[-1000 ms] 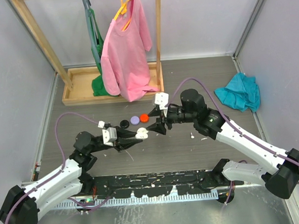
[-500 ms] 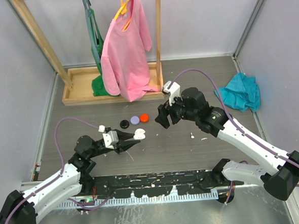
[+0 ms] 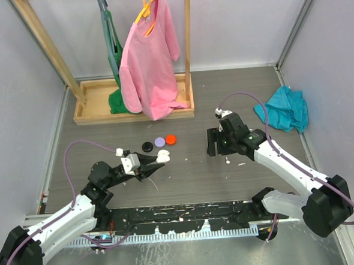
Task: Insert the wireless bluetooth earbuds into the charging case
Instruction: Move the earbud to the center of the board.
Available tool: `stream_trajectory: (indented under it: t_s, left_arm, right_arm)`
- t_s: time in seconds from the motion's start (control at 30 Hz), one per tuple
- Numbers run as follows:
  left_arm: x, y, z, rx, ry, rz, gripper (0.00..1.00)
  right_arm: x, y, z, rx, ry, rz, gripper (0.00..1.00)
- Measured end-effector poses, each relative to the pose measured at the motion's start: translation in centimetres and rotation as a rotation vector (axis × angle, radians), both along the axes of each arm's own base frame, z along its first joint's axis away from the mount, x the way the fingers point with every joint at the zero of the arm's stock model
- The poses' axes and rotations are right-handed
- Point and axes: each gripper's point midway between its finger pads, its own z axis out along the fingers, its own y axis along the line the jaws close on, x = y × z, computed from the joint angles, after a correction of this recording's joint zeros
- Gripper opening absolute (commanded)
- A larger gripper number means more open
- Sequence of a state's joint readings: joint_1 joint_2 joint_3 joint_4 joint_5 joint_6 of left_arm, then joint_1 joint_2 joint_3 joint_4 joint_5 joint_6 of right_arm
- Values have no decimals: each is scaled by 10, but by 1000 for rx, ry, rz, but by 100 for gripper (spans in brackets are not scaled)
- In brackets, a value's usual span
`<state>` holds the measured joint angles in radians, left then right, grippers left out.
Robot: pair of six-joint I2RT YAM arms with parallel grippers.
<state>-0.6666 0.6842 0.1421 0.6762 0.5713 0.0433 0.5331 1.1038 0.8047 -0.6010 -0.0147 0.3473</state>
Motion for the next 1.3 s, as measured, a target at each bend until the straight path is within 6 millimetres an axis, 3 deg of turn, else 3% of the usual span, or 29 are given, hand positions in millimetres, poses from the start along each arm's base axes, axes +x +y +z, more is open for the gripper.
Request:
stream_trajectory:
  t_s: [0.2,0.47,1.17,1.3]
  left_arm:
    - [2,1,0,-1,2,11,0]
    - [3,2,-1,1,8,25,0]
    - [3,2,-6,16,25,25,0]
    - [3,3,-6,17,27,25,0]
  right_arm:
    - [-1,-33,-35,-61,103,-154,68]
    - [-1,-71,-75,-99,230,-295,51]
    - [-1,-62,-100,-83,308,-236,16]
    - [-2,-56,-100,-77,312,-210,14]
